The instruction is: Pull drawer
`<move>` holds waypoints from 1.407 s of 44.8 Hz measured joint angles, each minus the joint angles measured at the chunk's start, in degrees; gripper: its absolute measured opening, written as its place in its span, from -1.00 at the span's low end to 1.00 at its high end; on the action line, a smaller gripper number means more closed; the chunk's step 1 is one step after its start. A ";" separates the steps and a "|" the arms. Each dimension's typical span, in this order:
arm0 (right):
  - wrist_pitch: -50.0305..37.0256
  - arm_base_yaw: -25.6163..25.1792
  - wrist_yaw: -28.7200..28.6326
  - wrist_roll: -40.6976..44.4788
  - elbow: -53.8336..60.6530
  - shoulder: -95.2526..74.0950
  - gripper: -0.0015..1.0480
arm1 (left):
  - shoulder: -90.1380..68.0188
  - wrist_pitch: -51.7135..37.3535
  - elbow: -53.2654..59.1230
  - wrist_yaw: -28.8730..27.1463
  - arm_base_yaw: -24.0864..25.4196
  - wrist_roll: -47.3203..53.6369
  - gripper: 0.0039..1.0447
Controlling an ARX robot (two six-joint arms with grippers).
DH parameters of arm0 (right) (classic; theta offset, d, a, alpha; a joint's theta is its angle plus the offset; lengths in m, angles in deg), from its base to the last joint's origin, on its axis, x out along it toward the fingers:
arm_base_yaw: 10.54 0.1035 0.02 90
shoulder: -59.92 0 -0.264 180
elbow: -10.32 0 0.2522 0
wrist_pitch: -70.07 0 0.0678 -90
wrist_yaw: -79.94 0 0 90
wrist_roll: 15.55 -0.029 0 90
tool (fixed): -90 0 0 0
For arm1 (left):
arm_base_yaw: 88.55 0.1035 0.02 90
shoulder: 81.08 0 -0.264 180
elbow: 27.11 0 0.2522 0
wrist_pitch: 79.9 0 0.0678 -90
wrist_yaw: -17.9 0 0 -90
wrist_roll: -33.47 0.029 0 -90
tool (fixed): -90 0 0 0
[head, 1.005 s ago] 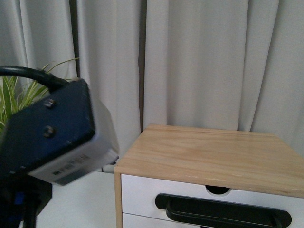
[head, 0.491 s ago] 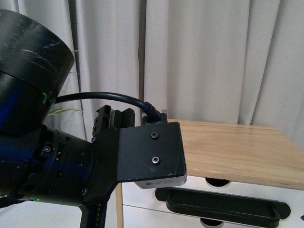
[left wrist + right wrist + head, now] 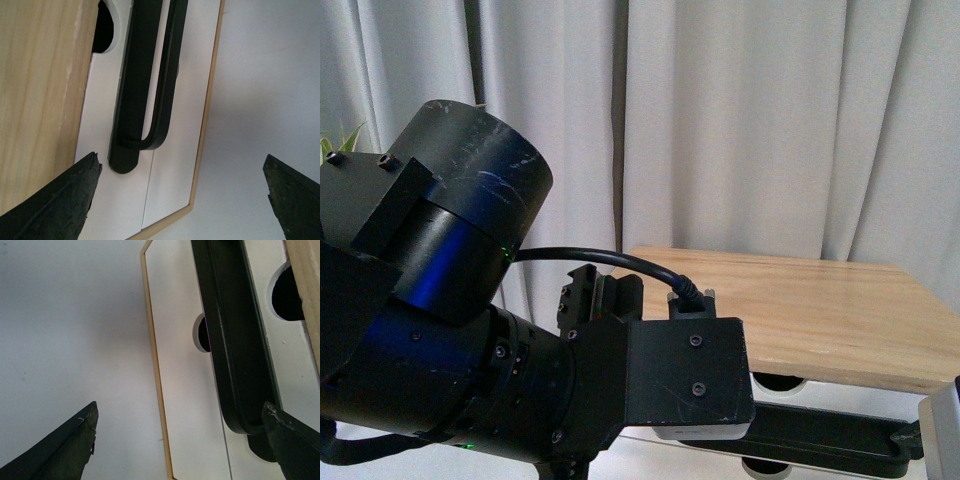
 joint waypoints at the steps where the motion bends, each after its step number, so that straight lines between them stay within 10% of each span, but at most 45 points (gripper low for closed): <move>1: -0.39 0.00 0.02 -0.22 -0.04 -0.37 0.83 | -0.22 -0.22 -0.24 0.00 -0.17 -0.11 0.89; 63: -8.28 1.49 -2.40 -6.47 -2.47 -8.00 0.83 | -8.72 -0.96 -5.33 -2.58 -4.42 -1.79 0.89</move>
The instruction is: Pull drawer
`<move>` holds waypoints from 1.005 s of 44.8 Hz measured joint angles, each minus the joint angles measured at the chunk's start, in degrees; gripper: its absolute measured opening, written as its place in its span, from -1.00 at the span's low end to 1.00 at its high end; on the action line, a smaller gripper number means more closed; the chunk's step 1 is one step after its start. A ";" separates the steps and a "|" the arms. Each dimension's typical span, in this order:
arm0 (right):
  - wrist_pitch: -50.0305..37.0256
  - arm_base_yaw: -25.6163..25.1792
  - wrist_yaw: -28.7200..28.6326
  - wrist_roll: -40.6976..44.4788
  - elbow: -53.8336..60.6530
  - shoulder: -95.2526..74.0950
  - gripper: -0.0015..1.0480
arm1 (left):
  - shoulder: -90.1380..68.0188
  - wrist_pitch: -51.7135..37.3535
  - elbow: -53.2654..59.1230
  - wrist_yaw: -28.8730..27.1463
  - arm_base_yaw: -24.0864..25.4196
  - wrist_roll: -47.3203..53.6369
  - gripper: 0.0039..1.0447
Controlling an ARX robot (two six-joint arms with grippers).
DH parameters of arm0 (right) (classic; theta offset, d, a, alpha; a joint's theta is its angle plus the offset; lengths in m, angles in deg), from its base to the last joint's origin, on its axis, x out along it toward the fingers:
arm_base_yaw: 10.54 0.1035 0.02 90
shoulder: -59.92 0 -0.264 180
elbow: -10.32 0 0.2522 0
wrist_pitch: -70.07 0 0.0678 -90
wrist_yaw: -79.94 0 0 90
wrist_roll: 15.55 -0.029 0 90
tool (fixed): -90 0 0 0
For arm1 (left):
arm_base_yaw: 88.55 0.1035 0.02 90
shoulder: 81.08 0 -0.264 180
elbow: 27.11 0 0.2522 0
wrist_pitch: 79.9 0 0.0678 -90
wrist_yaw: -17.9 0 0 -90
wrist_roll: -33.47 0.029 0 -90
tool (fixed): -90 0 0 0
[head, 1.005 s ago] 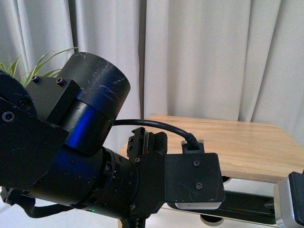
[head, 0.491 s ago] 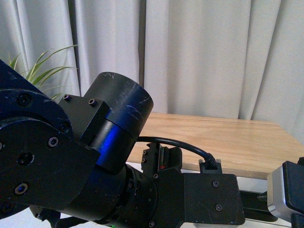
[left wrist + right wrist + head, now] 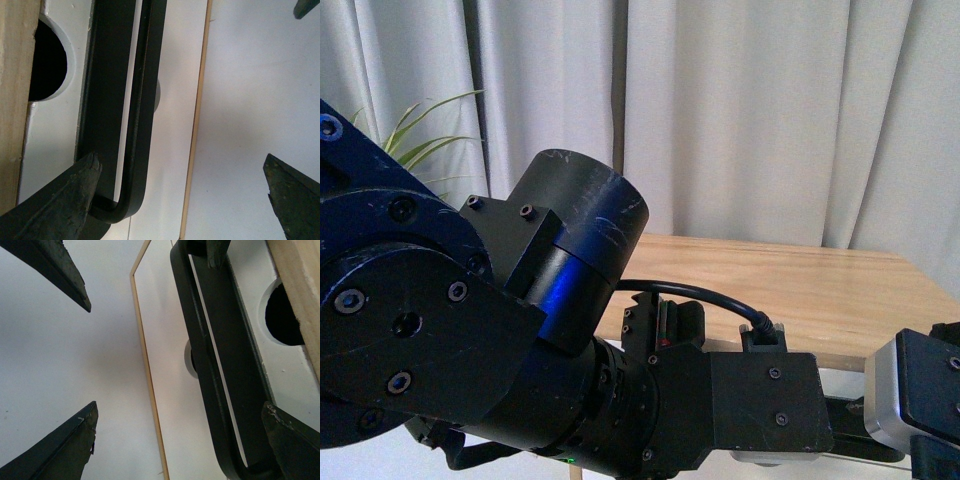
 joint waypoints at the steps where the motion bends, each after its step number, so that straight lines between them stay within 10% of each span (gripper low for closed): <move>1: -0.11 0.07 0.02 -0.07 -0.07 -0.11 0.83 | -0.13 0.02 -0.11 -0.02 0.04 0.00 0.89; 45: -7.06 1.97 1.84 -4.22 -1.27 -8.33 0.83 | -1.86 3.87 -1.84 -1.86 1.07 1.99 0.89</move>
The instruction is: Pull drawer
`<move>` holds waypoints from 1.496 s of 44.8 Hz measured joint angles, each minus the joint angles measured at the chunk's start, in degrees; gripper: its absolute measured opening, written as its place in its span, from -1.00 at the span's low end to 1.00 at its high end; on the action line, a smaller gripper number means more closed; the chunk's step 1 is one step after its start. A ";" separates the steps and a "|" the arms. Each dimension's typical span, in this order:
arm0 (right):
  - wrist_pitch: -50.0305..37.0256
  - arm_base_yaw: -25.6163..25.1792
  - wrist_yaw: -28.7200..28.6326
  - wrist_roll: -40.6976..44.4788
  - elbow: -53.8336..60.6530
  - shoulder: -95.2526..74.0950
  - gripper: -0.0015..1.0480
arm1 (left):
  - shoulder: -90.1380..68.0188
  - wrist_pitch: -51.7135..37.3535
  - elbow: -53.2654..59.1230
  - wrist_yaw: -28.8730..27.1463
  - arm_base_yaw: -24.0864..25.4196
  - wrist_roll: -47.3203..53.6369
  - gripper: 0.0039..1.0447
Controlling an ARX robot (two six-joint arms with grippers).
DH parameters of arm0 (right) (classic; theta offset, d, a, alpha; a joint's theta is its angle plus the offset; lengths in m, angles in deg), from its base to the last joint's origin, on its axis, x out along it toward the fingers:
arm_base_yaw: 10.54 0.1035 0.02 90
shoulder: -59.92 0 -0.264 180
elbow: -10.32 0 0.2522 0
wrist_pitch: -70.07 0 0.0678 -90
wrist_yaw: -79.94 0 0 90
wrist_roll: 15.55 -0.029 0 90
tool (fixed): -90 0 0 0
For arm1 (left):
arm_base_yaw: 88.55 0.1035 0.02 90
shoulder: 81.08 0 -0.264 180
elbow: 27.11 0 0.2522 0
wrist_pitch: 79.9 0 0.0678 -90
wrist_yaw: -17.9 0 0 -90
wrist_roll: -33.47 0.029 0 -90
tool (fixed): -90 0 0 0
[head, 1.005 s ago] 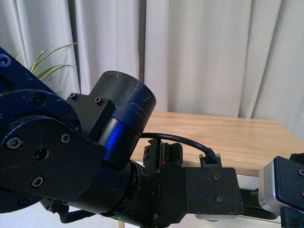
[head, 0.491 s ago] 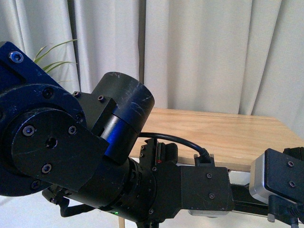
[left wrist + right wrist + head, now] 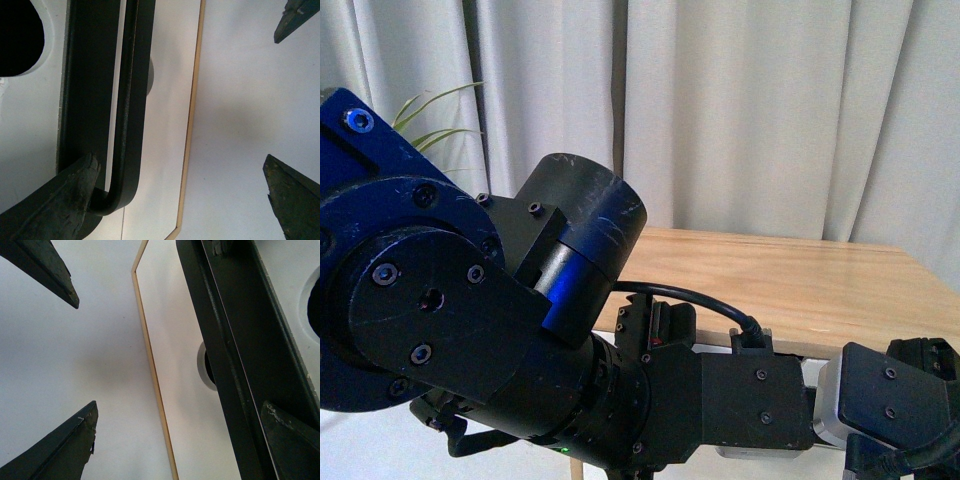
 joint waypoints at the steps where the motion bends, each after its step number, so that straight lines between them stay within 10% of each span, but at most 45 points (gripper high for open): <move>1: 0.11 0.02 0.02 -0.02 -0.09 -0.07 0.83 | 0.00 0.20 -0.02 -0.07 0.00 0.17 0.89; 67: 13.11 2.64 -1.81 6.56 10.05 16.02 0.83 | 12.76 6.10 13.79 1.05 -4.39 6.25 0.89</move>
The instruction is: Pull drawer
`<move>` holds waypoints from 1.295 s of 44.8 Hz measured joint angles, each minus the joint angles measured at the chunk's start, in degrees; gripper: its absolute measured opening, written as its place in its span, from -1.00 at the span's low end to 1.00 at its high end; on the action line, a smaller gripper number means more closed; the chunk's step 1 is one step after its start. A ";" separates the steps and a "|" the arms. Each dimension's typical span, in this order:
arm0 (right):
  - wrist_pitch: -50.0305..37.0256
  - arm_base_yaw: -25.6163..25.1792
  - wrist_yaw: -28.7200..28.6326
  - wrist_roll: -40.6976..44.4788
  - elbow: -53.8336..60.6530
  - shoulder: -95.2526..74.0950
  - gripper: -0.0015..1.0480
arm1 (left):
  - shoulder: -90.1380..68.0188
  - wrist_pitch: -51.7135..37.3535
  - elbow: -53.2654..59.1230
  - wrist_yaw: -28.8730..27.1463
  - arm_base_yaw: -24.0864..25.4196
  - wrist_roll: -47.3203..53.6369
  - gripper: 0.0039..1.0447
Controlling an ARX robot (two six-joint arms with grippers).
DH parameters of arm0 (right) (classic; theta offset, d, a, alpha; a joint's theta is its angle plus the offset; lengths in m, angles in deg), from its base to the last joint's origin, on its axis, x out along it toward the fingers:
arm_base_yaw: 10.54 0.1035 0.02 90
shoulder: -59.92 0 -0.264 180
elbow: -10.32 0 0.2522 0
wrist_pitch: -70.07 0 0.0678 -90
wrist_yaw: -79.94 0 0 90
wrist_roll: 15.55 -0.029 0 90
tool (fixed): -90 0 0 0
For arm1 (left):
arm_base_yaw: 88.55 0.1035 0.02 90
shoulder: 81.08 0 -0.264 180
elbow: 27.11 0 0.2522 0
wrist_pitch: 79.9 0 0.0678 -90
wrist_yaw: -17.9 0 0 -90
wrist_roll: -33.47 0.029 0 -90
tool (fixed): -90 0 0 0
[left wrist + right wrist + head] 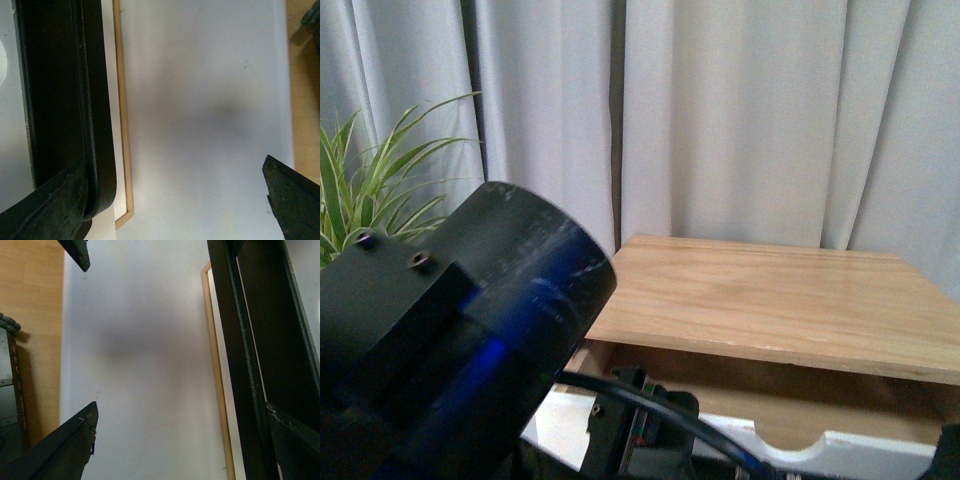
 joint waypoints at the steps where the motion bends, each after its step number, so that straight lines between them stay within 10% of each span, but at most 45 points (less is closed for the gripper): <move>1: 0.02 0.13 0.00 0.00 0.31 0.37 0.83 | 0.68 -0.28 0.87 0.33 0.00 -0.02 0.89; 25: -0.09 -5.46 -3.48 -8.13 4.55 17.53 0.83 | 13.77 -31.10 16.48 3.30 2.29 -11.41 0.89; 37: -5.07 -13.29 -2.29 -19.30 7.17 27.96 0.83 | 28.63 -38.36 26.03 -4.72 6.14 -24.92 0.89; 51: -5.49 -21.00 0.76 -34.75 11.47 41.00 0.83 | 55.32 -24.44 33.66 -14.29 11.72 -42.01 0.89; 58: -1.51 -26.01 0.79 -42.97 14.05 51.58 0.83 | 72.89 -10.40 35.60 -15.65 22.10 -58.07 0.89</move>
